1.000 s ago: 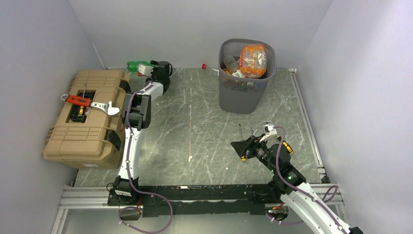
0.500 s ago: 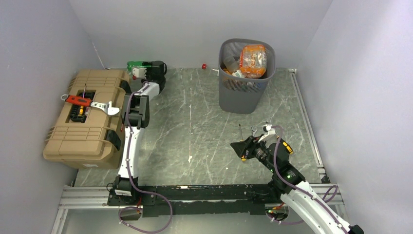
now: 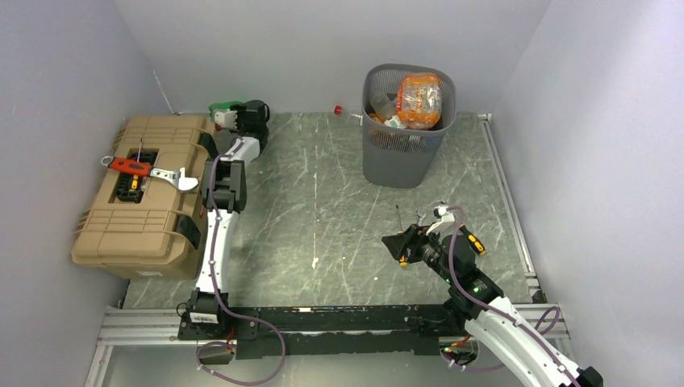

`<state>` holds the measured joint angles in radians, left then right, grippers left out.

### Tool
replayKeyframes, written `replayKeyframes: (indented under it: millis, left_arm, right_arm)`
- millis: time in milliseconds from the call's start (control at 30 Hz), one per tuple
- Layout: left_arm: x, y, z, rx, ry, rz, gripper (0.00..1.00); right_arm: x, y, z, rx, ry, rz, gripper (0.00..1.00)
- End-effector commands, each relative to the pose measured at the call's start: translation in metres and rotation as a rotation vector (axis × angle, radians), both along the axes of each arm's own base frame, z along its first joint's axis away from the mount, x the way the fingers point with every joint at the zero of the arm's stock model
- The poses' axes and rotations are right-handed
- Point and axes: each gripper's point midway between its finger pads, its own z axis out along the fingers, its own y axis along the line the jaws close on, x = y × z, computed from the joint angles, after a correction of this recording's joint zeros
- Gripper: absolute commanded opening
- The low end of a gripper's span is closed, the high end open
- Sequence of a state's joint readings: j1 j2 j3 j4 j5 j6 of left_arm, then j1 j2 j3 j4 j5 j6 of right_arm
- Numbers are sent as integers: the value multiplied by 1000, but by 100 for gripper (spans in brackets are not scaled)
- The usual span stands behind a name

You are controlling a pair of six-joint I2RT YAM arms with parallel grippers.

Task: Put the plastic bottles in the bin
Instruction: Pick up the plastic bottle from the corner of the board.

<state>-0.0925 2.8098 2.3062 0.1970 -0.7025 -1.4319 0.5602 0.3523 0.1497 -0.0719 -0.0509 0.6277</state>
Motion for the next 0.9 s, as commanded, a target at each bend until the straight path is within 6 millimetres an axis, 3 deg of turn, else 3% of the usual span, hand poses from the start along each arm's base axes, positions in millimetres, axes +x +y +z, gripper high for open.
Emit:
replayKeyframes:
  millis: [0,167,433,567,867]
  left_arm:
    - [-6,-1,-48,34,127,-32,52]
    - [-6,-2,-45,42,118,-45,40]
    - [-16,-15,-8,55,50,-85,16]
    - [-29,-35,15,48,7,-120,0]
    - [-76,-106,78,21,-87,-245,0]
  right_arm:
    - [7,0,9,11,-52,-16,69]
    - [7,0,9,9,-51,-18,69]
    - [5,1,14,30,-60,-12,69]
    - [3,2,20,45,-71,-4,69]
    - [-3,-2,40,96,-103,-14,69]
